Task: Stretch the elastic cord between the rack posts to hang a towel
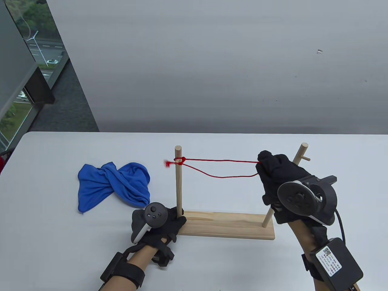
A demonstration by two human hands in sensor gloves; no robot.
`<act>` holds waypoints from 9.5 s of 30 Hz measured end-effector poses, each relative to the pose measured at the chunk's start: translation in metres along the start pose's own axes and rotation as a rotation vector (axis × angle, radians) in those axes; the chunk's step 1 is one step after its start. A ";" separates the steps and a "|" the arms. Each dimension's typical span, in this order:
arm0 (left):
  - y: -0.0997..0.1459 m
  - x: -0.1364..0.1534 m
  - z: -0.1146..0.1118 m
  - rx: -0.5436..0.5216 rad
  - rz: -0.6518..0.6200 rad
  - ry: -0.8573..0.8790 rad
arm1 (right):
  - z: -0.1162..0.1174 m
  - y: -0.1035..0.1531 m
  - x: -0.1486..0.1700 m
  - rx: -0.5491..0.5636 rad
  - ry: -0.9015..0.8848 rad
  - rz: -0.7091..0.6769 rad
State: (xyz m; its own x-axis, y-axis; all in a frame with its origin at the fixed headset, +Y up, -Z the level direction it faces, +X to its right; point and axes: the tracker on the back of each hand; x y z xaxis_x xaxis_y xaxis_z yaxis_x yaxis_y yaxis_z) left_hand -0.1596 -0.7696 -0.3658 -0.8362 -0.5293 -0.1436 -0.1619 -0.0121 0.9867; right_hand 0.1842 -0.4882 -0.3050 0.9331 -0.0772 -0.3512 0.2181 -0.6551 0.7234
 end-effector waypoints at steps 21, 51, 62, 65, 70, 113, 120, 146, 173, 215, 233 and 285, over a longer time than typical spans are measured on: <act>0.000 0.000 0.001 0.002 0.009 -0.010 | -0.046 -0.004 0.022 0.079 0.131 0.076; 0.001 0.000 0.000 -0.005 0.020 -0.024 | -0.035 -0.036 0.094 -0.031 0.243 0.330; 0.001 0.000 0.000 -0.004 0.030 -0.025 | -0.021 -0.013 0.106 0.129 0.100 0.118; 0.001 0.000 0.000 -0.004 0.031 -0.026 | -0.016 -0.008 0.106 0.155 0.119 0.054; 0.001 0.000 0.000 -0.005 0.031 -0.028 | -0.012 -0.001 0.104 0.205 0.094 -0.009; 0.000 0.002 0.000 0.020 0.035 0.001 | 0.023 0.019 0.094 0.025 -0.014 -0.026; 0.000 0.003 0.000 0.018 0.035 0.007 | 0.042 0.050 0.102 -0.195 -0.105 0.189; 0.006 0.034 0.055 -0.139 0.114 0.050 | 0.154 0.180 0.128 -0.502 -0.297 0.463; -0.073 0.141 0.122 -0.058 0.568 -0.049 | 0.156 0.179 0.129 -0.519 -0.274 0.460; -0.037 0.087 0.138 -0.315 0.362 -0.177 | 0.143 0.176 0.126 -0.460 -0.277 0.442; 0.045 0.036 0.202 -0.399 0.164 -0.083 | 0.106 0.167 0.101 -0.344 -0.375 0.301; 0.043 -0.060 0.095 0.106 -0.437 0.942 | 0.193 0.126 -0.080 -0.641 -0.924 0.044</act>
State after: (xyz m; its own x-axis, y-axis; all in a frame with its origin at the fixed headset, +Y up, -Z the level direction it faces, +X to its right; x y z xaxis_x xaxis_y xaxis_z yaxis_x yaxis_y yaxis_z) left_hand -0.1662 -0.6584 -0.3220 0.0466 -0.9448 -0.3243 -0.4355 -0.3114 0.8446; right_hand 0.0818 -0.7092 -0.3006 0.4322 -0.7923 -0.4307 0.5451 -0.1510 0.8247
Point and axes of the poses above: the tracker on the back of each hand, its own x axis roughly to the little-finger side, its own y axis roughly from the fingertips to the wrist, z = x × y, and after that the axes turned 3 degrees about -x, right-handed
